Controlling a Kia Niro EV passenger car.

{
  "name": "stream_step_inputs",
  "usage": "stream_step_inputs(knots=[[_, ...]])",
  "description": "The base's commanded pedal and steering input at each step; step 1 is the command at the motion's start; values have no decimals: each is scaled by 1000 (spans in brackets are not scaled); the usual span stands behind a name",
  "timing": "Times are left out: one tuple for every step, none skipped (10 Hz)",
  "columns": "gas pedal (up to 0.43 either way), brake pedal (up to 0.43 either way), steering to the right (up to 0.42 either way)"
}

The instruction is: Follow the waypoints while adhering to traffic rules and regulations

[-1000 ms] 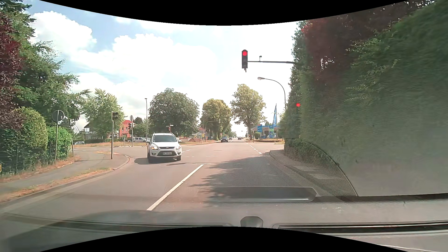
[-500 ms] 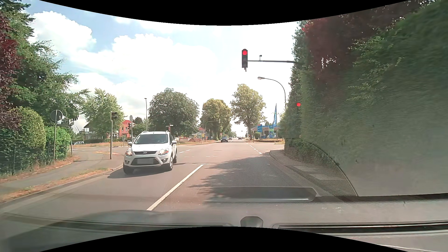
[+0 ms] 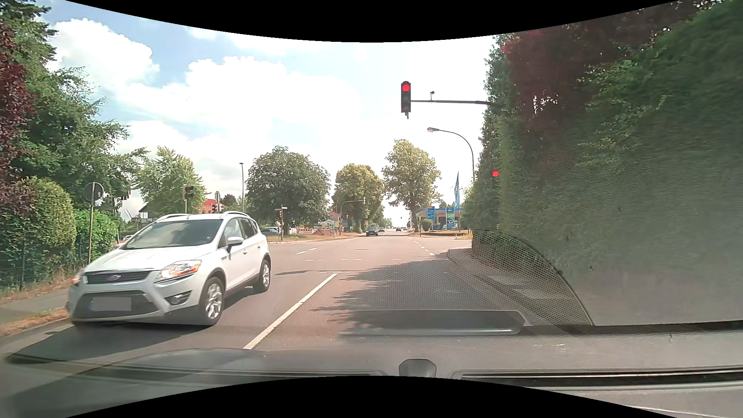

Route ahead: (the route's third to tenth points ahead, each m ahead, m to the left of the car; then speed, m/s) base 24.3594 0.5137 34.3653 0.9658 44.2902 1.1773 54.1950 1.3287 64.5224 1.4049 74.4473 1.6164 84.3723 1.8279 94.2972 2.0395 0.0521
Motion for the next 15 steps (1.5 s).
stream_step_inputs(knots=[[0, 201, 5], [0, 244, 5], [0, 274, 5], [0, 311, 5], [0, 348, 5], [0, 409, 4], [0, 488, 5], [0, 549, 4], [0, 591, 5], [0, 616, 5], [0, 634, 5], [0, 634, 5], [0, 640, 5], [0, 640, 5], [0, 646, 5]])
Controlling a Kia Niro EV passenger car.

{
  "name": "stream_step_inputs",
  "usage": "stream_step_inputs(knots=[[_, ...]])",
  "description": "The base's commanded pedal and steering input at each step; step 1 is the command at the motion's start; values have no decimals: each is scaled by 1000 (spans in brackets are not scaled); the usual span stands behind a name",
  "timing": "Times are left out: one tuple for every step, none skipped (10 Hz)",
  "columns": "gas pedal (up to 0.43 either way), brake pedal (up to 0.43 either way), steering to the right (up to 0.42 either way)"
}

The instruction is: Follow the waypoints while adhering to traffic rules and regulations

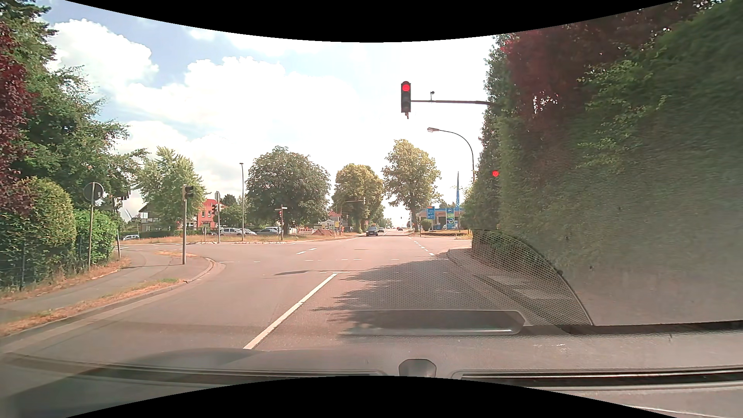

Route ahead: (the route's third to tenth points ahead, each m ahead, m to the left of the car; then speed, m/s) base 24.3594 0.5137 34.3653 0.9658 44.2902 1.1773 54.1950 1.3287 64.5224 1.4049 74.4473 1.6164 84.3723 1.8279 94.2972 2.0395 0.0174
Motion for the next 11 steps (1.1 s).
stream_step_inputs(knots=[[0, 646, 4], [0, 646, 4], [0, 646, 4], [0, 646, 4], [0, 659, 4], [0, 665, 4], [0, 665, 4], [0, 665, 4], [0, 671, 4], [0, 665, 4], [0, 665, 4]])
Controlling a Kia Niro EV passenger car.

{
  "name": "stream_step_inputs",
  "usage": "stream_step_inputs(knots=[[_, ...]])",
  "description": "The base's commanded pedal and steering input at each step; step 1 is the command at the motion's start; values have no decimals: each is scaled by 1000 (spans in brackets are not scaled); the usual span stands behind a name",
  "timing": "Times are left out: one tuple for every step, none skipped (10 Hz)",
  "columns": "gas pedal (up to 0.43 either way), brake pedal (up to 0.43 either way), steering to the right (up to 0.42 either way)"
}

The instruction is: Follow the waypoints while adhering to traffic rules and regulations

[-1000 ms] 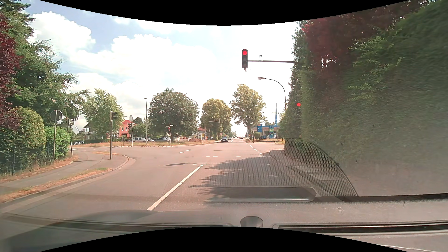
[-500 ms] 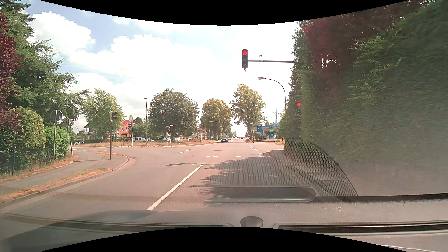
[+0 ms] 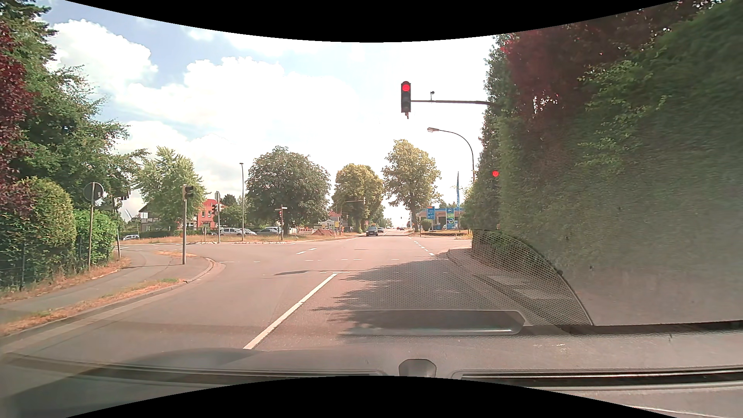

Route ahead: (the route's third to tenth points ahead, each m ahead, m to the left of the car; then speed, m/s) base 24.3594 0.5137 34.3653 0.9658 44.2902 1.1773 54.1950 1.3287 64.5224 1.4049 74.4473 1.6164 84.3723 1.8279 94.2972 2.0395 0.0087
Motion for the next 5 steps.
stream_step_inputs(knots=[[0, 665, 4], [0, 665, 4], [0, 665, 4], [0, 665, 4], [0, 665, 4]])
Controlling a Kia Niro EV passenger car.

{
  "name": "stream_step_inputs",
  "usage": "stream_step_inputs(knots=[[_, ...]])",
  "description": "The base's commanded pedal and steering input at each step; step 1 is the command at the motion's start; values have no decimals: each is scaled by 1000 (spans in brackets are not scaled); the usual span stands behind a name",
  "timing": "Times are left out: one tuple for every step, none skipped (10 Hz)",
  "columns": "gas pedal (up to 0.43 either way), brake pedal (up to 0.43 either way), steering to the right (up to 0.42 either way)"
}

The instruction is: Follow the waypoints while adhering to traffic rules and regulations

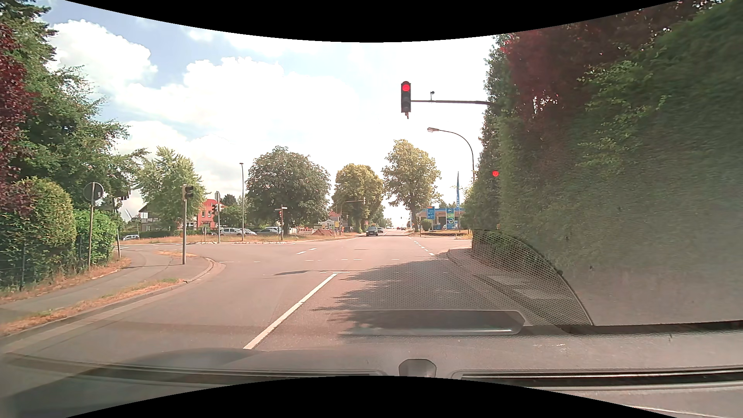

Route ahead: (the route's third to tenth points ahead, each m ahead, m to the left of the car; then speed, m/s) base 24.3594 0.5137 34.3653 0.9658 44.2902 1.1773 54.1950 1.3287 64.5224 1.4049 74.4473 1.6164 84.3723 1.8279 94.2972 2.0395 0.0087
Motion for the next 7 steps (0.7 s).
stream_step_inputs(knots=[[0, 659, 4], [0, 659, 4], [0, 652, 4], [0, 640, 4], [0, 634, 4], [0, 634, 4], [0, 634, 4]])
